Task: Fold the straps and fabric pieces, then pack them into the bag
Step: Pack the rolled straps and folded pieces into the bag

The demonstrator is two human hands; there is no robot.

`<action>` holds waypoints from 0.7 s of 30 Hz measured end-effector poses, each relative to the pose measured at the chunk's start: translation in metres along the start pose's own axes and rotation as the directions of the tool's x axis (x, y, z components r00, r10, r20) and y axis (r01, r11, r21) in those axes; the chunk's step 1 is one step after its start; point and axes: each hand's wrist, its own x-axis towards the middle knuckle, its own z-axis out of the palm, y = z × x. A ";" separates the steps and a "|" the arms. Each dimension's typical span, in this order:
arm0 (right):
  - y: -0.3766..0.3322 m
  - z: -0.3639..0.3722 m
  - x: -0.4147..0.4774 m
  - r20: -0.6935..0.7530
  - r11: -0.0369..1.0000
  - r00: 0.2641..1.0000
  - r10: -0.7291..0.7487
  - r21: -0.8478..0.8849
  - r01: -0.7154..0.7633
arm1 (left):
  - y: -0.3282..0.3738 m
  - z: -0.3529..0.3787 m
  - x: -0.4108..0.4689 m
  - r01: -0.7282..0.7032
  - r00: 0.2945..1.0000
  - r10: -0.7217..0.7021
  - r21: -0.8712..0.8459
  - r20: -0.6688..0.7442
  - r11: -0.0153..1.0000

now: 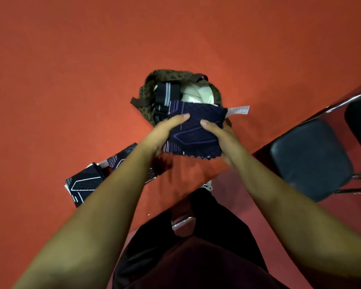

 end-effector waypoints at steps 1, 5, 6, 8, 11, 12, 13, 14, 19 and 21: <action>-0.005 0.002 0.012 0.016 0.998 1.000 -0.005 0.057 0.004 | 0.015 -0.001 0.009 -0.014 1.000 0.015 0.047 -0.014 0.999; -0.012 0.004 0.075 0.024 0.980 0.999 0.040 0.193 -0.043 | 0.047 -0.007 0.052 -0.049 0.997 0.056 0.110 -0.057 0.993; -0.012 0.003 0.089 0.011 0.975 0.998 0.070 0.212 -0.070 | 0.046 -0.009 0.062 -0.054 0.998 0.054 0.051 -0.014 0.997; -0.006 -0.005 0.116 -0.023 0.966 0.992 0.122 0.231 -0.114 | 0.033 -0.015 0.082 -0.057 0.998 0.057 -0.081 -0.001 0.995; 0.010 -0.024 0.146 -0.025 0.965 0.988 0.152 0.222 -0.143 | -0.010 -0.026 0.103 0.017 0.957 -0.041 -0.087 -0.286 0.996; 0.015 -0.030 0.152 -0.026 0.963 0.986 0.165 0.218 -0.156 | -0.028 -0.031 0.105 0.064 0.934 -0.073 -0.037 -0.349 0.997; 0.019 -0.037 0.157 -0.037 0.963 0.983 0.178 0.213 -0.166 | -0.044 -0.035 0.106 0.107 0.928 -0.077 0.063 -0.364 0.992; 0.023 -0.042 0.161 -0.047 0.962 0.981 0.187 0.214 -0.173 | -0.060 -0.040 0.109 0.147 0.934 -0.060 0.227 -0.352 0.963; 0.038 -0.054 0.171 -0.043 0.961 0.982 0.186 0.218 -0.173 | -0.090 -0.038 0.138 0.189 0.944 0.142 0.843 -0.297 0.503; 0.039 -0.054 0.174 -0.045 0.965 0.986 0.163 0.214 -0.150 | -0.085 -0.030 0.142 0.175 0.957 0.146 0.901 -0.251 0.398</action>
